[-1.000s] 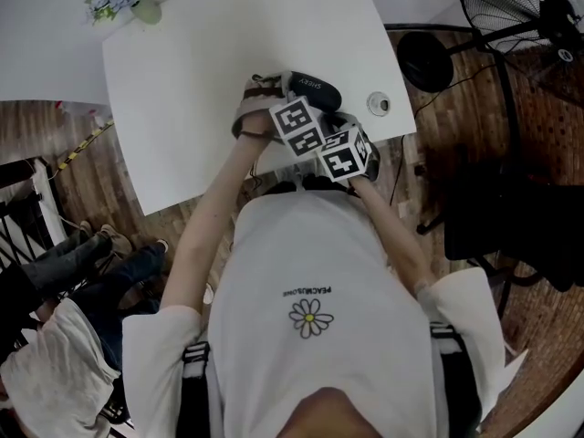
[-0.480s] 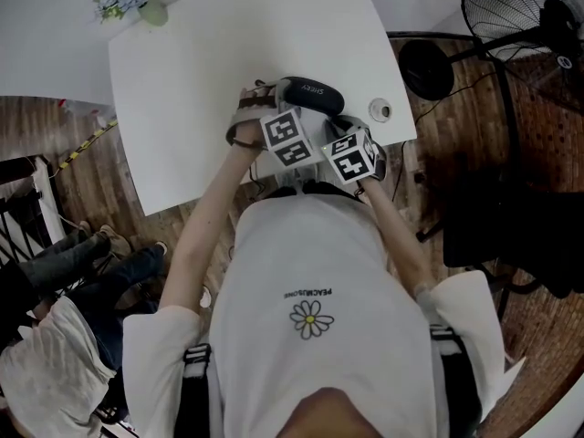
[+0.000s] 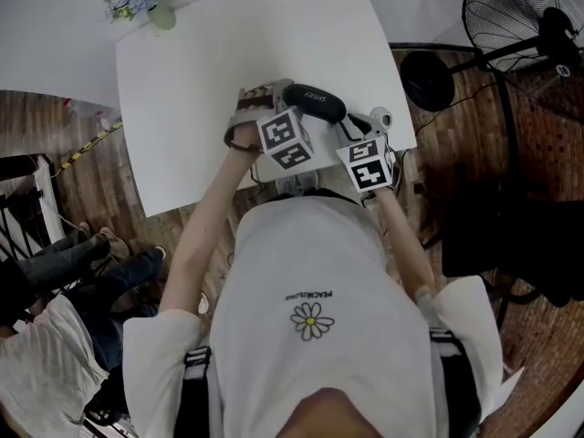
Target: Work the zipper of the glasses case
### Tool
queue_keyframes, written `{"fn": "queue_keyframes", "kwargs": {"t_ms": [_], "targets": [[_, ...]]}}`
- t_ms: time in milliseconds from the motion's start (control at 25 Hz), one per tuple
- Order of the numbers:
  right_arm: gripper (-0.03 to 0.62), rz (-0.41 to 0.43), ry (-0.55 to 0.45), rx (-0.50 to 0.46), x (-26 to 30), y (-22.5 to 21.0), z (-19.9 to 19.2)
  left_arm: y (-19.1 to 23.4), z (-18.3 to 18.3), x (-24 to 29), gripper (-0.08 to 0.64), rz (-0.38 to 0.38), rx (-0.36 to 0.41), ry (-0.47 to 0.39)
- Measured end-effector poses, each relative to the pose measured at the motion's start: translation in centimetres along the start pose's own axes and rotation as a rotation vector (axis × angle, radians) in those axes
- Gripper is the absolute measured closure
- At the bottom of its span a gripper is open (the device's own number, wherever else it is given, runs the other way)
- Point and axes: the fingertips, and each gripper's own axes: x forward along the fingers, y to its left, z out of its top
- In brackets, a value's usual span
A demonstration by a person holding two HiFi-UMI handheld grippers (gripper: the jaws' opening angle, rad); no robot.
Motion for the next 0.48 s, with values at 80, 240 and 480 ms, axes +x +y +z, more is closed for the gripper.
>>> {"fn": "queue_keyframes", "kwargs": {"t_ms": [80,240,480], "targets": [[0.517,-0.033,-0.045,-0.015,-0.8,-1.5,2.0,1.8,1.2,-1.0,0.325,0.04,-0.012,-0.027],[0.517,-0.092,-0.154,-0.055,-1.9,-4.2,7.0,6.1,3.9,-3.7,0.355,0.124,-0.1,-0.113],[0.517,-0.166,-0.367,-0.11,-4.8,-6.6,14.9,13.4,5.3,-10.9,0.511,0.373,-0.365,-0.312]]}}
